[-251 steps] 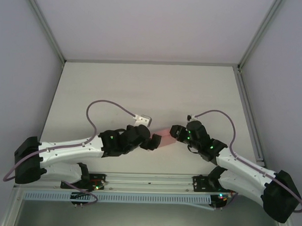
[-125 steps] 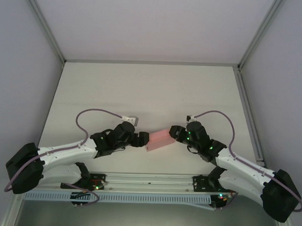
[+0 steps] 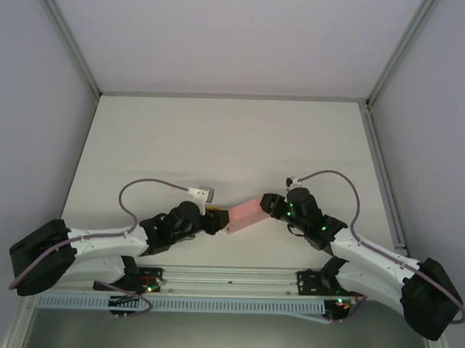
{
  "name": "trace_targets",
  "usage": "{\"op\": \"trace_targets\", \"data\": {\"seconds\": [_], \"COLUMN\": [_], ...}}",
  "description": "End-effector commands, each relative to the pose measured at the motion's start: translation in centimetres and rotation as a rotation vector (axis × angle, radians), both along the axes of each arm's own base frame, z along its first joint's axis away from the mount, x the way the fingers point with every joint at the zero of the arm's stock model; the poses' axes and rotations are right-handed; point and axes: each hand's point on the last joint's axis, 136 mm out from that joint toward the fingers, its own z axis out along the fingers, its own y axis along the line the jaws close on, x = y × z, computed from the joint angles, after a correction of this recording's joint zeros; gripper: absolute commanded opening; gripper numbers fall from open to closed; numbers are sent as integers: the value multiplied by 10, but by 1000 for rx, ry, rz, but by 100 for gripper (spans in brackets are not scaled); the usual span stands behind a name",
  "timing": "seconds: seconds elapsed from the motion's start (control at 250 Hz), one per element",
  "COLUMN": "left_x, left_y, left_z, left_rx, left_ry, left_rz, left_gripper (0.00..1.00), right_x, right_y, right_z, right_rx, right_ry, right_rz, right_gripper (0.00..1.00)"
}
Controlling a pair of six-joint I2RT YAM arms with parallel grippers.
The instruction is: Assemble paper box
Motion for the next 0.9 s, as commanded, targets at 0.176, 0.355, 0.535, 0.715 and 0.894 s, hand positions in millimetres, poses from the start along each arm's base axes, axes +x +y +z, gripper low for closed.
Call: {"op": "trace_targets", "data": {"seconds": [0.176, 0.355, 0.535, 0.715, 0.894], "left_x": [-31, -35, -33, -33, -33], "left_y": [44, 31, 49, 41, 38], "left_z": [-112, -123, -116, -120, -109], "left_rx": [560, 722, 727, 814, 771], "left_ry": [-64, -139, -153, -194, -202], "left_rz": [-24, -27, 20, 2, 11], "left_gripper": [12, 1, 0, 0, 0], "right_x": [-37, -35, -35, -35, -33], "right_y": [-23, -24, -23, -19, -24], "right_z": [-71, -75, -75, -71, -69], "right_rx": [-179, -205, -138, -81, -104], "right_ry": [120, 111, 129, 148, 155], "right_rz": [119, 155, 147, 151, 129], "right_gripper": [32, 18, 4, 0, 0]}}
